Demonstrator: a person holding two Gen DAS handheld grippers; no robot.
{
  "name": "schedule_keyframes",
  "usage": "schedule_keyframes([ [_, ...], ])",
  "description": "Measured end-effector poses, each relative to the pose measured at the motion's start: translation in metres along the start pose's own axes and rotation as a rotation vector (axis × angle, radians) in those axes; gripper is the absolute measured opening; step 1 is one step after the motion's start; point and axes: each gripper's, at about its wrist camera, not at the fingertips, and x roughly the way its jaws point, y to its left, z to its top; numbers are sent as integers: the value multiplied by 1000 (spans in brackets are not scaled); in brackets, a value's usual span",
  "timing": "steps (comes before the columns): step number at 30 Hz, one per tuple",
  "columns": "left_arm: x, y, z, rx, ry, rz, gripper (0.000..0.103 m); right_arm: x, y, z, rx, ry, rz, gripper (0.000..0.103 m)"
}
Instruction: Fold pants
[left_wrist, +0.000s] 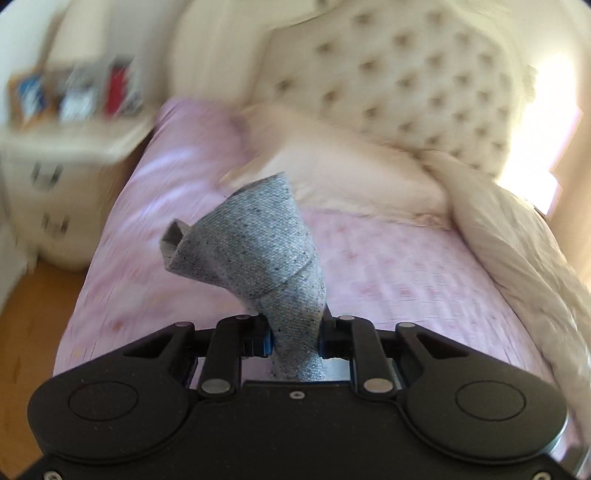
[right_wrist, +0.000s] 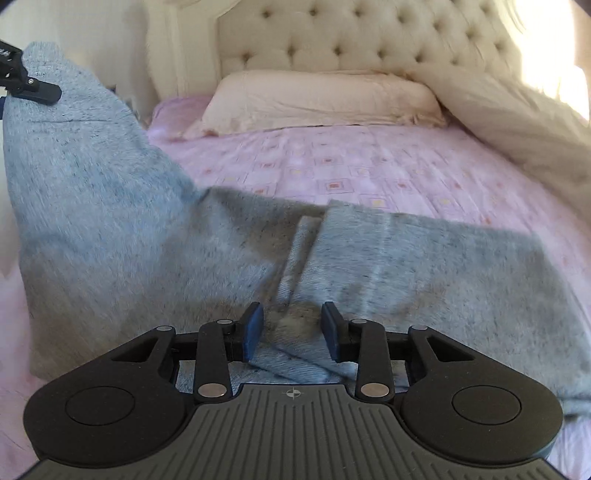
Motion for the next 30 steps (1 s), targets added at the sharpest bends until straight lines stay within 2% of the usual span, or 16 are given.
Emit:
schedule_keyframes([
  [4, -7, -77, -2, 173, -44, -88, 26, -18, -28, -1, 89, -38, -2, 33],
  [7, 6, -141, -20, 272, -6, -192, 26, -31, -51, -6, 140, -57, -16, 34],
  [9, 27, -180, -39, 312, 71, -256, 29, -39, -65, -13, 165, -57, -37, 34],
  [11, 55, -205, -59, 298, 210, -325, 31, -43, -77, -19, 173, -28, -80, 34],
  [13, 76, -218, -75, 265, 337, -373, 32, -44, -88, -23, 181, 13, -78, 34],
  [15, 85, -221, -86, 252, 405, -381, 32, -47, -96, -23, 189, 16, -33, 34],
  [18, 77, -201, -84, 226, 369, -396, 32, -45, -102, -22, 244, 6, 8, 36],
  [20, 67, -179, -76, 157, 358, -407, 34, -40, -97, -21, 272, -12, -15, 36],
  [22, 62, -158, -64, 70, 334, -414, 35, -31, -80, -15, 206, -25, -46, 36],
  [24, 50, -140, -56, 36, 293, -394, 35, -16, -54, -11, 142, -32, -44, 36],
  [28, 42, -127, -42, 41, 244, -371, 35, 8, 11, -13, -16, -39, 109, 39],
  [30, 38, -120, -39, 29, 225, -366, 35, 6, 28, -14, -49, -26, 144, 39],
])
